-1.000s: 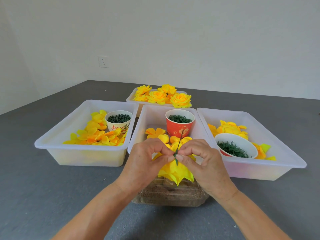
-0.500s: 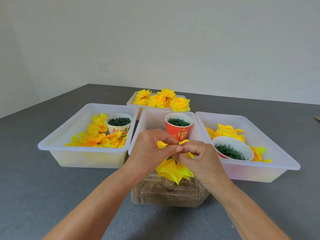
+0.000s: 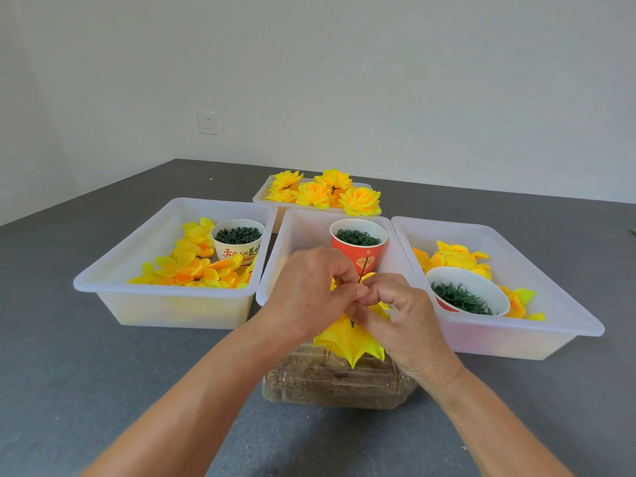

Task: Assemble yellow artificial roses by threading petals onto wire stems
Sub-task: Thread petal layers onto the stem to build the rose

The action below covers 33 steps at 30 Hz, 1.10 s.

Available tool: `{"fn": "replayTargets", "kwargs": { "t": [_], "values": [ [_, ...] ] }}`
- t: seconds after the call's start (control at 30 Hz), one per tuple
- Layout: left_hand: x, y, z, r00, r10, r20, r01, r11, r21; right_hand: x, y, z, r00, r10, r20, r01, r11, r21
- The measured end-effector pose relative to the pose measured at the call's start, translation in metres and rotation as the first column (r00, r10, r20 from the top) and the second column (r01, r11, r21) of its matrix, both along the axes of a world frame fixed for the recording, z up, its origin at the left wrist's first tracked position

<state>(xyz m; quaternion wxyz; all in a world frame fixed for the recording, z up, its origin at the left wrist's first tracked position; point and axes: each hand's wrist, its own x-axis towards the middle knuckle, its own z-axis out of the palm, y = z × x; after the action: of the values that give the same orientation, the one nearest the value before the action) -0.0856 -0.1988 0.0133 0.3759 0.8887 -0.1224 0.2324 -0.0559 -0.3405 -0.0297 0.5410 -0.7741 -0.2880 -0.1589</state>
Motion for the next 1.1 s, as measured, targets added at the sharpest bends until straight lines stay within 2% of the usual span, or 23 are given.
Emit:
{"fn": "replayTargets", "kwargs": {
  "t": [0.13, 0.3, 0.47, 0.63, 0.77, 1.1],
  "values": [
    [0.000, 0.000, -0.001, 1.000, 0.011, 0.003, -0.011, 1.000, -0.012, -0.001, 0.002, 0.001, 0.999, 0.031, 0.015, -0.032, 0.999, 0.022],
    [0.000, 0.000, 0.001, 1.000, 0.027, -0.005, -0.027, 1.000, 0.015, -0.003, 0.000, 0.004, 1.000, -0.005, 0.022, 0.006, 0.999, -0.043],
    [-0.001, -0.003, 0.010, 0.996, 0.054, -0.065, -0.049, 0.997, 0.063, -0.015, 0.007, 0.013, 0.972, -0.235, 0.004, 0.233, 0.964, -0.124],
    [-0.001, -0.005, 0.017, 0.988, 0.076, -0.135, -0.065, 0.995, 0.079, -0.033, 0.025, 0.009, 0.866, -0.489, 0.107, 0.500, 0.857, -0.128],
    [-0.001, -0.006, 0.018, 0.984, 0.082, -0.157, -0.071, 0.995, 0.069, -0.034, 0.037, 0.009, 0.800, -0.590, 0.107, 0.599, 0.787, -0.145],
    [-0.003, -0.004, 0.015, 0.990, 0.074, -0.121, -0.064, 0.995, 0.083, -0.035, 0.052, -0.007, 0.759, -0.651, 0.028, 0.630, 0.744, 0.224]
  ]
}}
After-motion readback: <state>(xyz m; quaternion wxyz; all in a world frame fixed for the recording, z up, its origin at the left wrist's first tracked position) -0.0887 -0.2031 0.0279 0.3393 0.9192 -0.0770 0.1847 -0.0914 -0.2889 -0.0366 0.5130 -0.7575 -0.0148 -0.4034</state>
